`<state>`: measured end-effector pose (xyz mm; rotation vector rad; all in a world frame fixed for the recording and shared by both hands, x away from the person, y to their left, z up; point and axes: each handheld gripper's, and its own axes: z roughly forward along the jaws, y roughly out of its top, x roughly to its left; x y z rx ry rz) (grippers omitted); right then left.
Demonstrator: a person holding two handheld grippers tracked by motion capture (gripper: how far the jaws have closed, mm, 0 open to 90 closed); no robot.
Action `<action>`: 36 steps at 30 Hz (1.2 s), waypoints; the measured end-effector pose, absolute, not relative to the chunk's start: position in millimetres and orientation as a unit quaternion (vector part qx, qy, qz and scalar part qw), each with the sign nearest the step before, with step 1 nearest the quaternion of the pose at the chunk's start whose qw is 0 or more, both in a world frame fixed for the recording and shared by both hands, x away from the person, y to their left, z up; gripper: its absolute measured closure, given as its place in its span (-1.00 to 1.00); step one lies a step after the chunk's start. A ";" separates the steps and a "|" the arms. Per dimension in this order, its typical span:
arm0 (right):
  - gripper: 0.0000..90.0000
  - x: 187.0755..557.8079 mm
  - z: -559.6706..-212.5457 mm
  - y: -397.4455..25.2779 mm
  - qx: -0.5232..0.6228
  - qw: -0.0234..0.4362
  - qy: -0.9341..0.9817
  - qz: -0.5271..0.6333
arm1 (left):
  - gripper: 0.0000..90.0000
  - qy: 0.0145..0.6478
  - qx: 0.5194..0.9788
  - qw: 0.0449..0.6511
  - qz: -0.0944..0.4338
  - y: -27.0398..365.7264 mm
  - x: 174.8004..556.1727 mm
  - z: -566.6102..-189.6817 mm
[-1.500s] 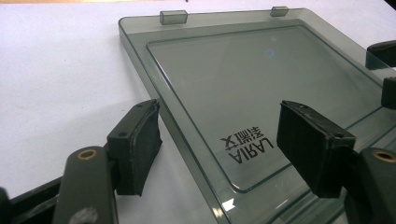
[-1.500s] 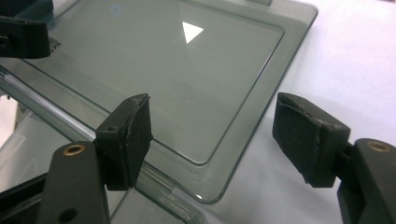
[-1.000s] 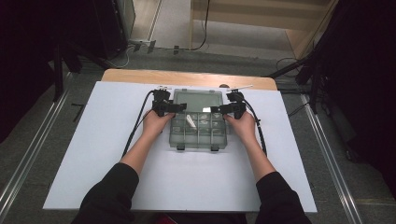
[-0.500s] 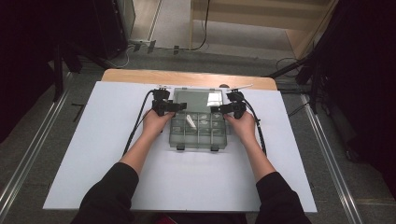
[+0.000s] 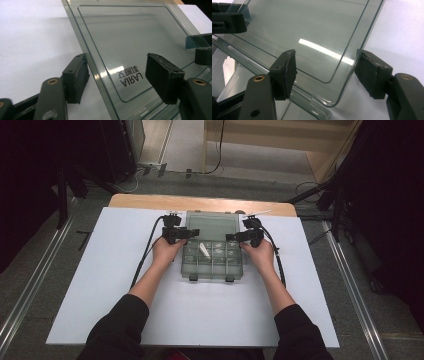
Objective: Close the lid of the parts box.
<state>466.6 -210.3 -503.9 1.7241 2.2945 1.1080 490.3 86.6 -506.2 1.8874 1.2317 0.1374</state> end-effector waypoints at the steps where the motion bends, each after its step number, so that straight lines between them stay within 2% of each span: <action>1: -0.22 466.8 -504.3 -210.8 0.559 0.033 0.745 0.363 | -0.18 0.492 0.756 0.428 0.055 87.2 490.2 -505.7; 8: -0.15 467.3 -502.3 -211.9 0.555 0.050 0.742 0.373 | -0.05 0.489 0.755 0.434 0.057 90.5 489.9 -502.0; 15: 0.01 468.5 -497.4 -215.6 0.552 0.063 0.738 0.382 | 0.04 0.487 0.752 0.439 0.064 91.7 488.2 -498.3; 36: 0.03 455.7 -477.7 -218.6 0.536 0.078 0.733 0.412 | 0.10 0.468 0.747 0.468 0.064 95.6 478.1 -481.8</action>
